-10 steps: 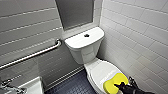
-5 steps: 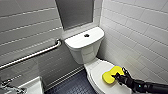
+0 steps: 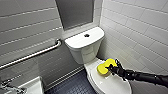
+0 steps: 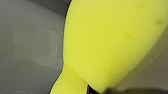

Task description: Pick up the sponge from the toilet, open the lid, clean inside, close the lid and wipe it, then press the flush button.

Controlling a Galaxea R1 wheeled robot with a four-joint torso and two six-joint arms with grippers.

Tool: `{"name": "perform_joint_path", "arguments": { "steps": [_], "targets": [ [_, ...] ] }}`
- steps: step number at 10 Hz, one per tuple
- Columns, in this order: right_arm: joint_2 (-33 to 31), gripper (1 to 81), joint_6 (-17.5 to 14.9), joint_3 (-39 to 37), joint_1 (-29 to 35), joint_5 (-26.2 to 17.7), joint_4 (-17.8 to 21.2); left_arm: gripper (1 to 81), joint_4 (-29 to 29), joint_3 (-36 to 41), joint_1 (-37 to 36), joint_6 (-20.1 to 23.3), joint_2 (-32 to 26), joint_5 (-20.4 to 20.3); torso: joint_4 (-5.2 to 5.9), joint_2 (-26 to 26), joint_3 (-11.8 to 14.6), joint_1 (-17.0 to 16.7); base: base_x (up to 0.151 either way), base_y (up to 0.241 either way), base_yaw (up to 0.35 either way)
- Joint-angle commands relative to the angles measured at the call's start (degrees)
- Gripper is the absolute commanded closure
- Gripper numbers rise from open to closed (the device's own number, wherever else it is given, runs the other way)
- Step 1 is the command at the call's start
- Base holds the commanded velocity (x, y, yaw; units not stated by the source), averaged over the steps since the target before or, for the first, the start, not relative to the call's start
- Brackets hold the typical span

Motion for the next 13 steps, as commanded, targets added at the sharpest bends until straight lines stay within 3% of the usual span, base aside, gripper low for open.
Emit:
{"name": "perform_joint_path", "arguments": {
  "steps": [1,6,9,11,13],
  "targets": [
    [3.48,81.1,-0.52,-6.54,8.89,-10.24,0.89,1.0,-0.73,1.08,0.69,0.35,-1.54,5.88,0.0,0.0,0.0,0.0,0.0,0.0,0.0],
    [13.0,81.1,-0.52,-27.58,9.94,-23.0,1.15,1.0,-0.73,0.65,0.69,0.26,-1.62,5.79,0.0,0.0,-0.02,0.0,0.0,0.0,0.0],
    [16.16,81.1,-0.52,-34.08,9.16,-27.22,1.06,1.0,-0.81,0.65,0.69,0.08,-1.8,5.79,0.0,0.02,-0.02,0.0,0.0,0.0,0.0],
    [15.55,81.1,-0.08,-34.96,6.0,-28.8,1.06,1.0,-0.81,0.65,0.86,0.0,-1.8,5.79,0.0,0.02,-0.02,0.0,0.0,0.0,0.0],
    [9.26,81.1,0.01,-26.84,2.48,-27.59,1.07,1.0,-0.81,0.73,0.69,0.0,-1.62,5.79,0.0,0.02,-0.02,0.0,0.0,0.0,0.0]
  ]
}}
